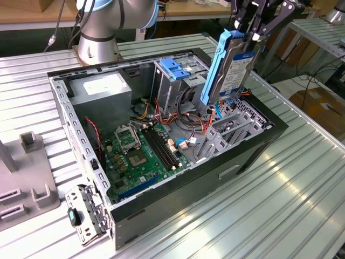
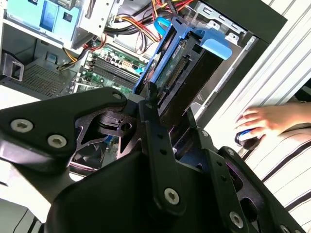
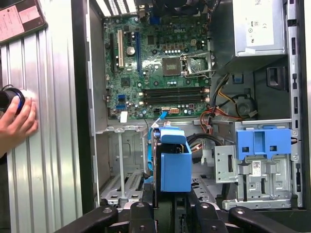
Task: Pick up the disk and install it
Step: 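Pick up the disk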
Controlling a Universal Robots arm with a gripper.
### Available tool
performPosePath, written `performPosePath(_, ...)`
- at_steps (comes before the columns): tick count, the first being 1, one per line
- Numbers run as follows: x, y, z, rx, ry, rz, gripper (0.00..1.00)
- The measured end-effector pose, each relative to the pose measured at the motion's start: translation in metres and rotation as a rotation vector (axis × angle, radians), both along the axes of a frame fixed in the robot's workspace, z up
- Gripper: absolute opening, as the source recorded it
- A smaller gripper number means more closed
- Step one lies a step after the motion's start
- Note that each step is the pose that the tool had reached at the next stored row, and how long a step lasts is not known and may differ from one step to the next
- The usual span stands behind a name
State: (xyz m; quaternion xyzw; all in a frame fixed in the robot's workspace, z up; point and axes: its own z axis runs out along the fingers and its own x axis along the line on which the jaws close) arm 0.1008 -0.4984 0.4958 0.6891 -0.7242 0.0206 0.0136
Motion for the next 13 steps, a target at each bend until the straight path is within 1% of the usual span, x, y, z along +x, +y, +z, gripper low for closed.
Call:
performPosePath(2,0.0000,-0.0030,0.0000,-0.0001,0.0000,0.000,0.35)
performPosePath(4,0.0000,-0.0079,0.0000,-0.0001,0.0001,0.000,0.35)
performPosePath(5,0.0000,-0.0116,0.0000,-0.0001,-0.0001,0.000,0.35)
performPosePath(7,0.0000,-0.0129,0.0000,0.0000,0.0000,0.000,0.35)
performPosePath(13,0.0000,-0.0130,0.0002,-0.0002,0.0000,0.000,0.35)
